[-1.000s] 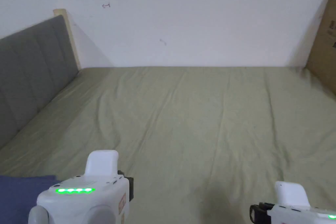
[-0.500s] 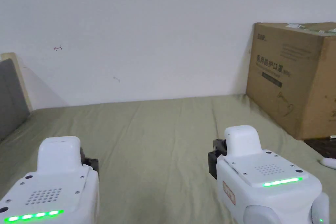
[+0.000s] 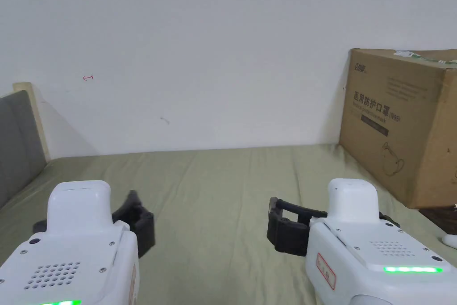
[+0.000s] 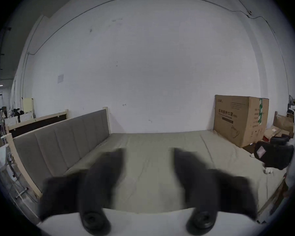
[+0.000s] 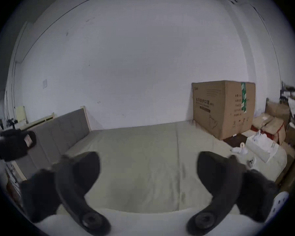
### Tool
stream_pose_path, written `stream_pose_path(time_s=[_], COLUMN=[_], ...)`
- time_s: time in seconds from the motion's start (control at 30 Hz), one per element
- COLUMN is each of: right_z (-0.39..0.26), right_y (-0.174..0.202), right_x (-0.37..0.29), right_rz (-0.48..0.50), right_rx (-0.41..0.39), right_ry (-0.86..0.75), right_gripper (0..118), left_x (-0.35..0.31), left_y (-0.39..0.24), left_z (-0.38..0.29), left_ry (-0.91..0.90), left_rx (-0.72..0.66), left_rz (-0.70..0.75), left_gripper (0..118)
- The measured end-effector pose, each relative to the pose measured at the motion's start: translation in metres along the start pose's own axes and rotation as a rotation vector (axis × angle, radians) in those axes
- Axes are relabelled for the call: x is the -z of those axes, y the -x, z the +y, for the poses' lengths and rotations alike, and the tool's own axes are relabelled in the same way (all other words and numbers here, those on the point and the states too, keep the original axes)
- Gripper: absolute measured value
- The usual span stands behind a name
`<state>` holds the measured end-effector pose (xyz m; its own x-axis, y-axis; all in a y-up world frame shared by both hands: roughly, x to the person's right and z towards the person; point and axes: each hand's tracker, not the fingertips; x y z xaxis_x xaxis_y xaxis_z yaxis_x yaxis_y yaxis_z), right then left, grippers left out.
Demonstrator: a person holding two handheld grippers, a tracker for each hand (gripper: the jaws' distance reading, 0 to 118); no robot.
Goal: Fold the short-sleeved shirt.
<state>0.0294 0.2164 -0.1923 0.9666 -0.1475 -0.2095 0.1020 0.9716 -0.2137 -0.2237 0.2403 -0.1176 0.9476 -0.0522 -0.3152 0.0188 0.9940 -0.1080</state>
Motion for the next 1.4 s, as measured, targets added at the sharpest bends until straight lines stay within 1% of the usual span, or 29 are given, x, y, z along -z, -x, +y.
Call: stream_pose_path(time_s=[0.03,0.07,0.13,0.2,0.33,0.43,0.53,0.6,0.73,0.83,1.03,1.23,1.33,1.4], right_z=[-0.001,-0.001,-0.001,0.001,0.002,0.002,0.002,0.001,0.002,0.005,0.005,0.006,0.006,0.006], right_y=[-0.001,-0.002,-0.001,0.001,0.002,0.007,0.009,0.010,0.013,0.012,0.015,0.016,0.017,0.017], right_x=[-0.002,-0.003,-0.002,-0.001,0.000,0.000,0.000,0.001,0.003,0.006,0.008,0.012,0.014,0.015], right_rz=[0.004,-0.009,-0.029,-0.053,-0.025,-0.041,-0.036,-0.030,-0.044,-0.025,-0.046,-0.042,-0.041,-0.038], right_rx=[0.016,0.016,-0.004,-0.037,-0.051,-0.081,-0.086,-0.090,-0.113,-0.107,-0.135,-0.144,-0.148,-0.146], right_ry=[-0.014,-0.019,-0.022,-0.021,-0.005,-0.008,-0.005,-0.004,0.002,0.026,0.021,0.029,0.033,0.034], right_gripper=[116,116,116,116,116,116,116,116,116,116,116,116,116,116], left_x=[0.003,0.004,-0.003,-0.006,-0.007,-0.005,-0.007,-0.006,0.000,0.003,0.013,0.022,0.024,0.026], left_y=[0.001,0.003,0.005,0.003,0.004,0.002,-0.002,-0.001,0.003,0.003,-0.003,-0.006,-0.010,-0.011], left_z=[0.000,-0.002,-0.002,0.000,0.000,0.000,-0.004,-0.004,-0.002,-0.001,-0.002,-0.005,-0.006,-0.006], left_ry=[0.020,0.031,-0.012,-0.013,-0.010,0.017,0.008,0.007,0.034,0.036,0.067,0.104,0.135,0.132], left_rx=[-0.002,-0.009,-0.016,-0.013,-0.028,-0.023,-0.001,0.008,-0.028,-0.024,-0.017,-0.015,0.009,0.019], left_rz=[-0.006,-0.010,-0.042,-0.027,-0.015,-0.031,-0.010,-0.034,-0.091,-0.102,-0.130,-0.119,-0.071,-0.066], left_gripper=[109,117,116,116,116,116,116,116,116,116,116,116,116,116])
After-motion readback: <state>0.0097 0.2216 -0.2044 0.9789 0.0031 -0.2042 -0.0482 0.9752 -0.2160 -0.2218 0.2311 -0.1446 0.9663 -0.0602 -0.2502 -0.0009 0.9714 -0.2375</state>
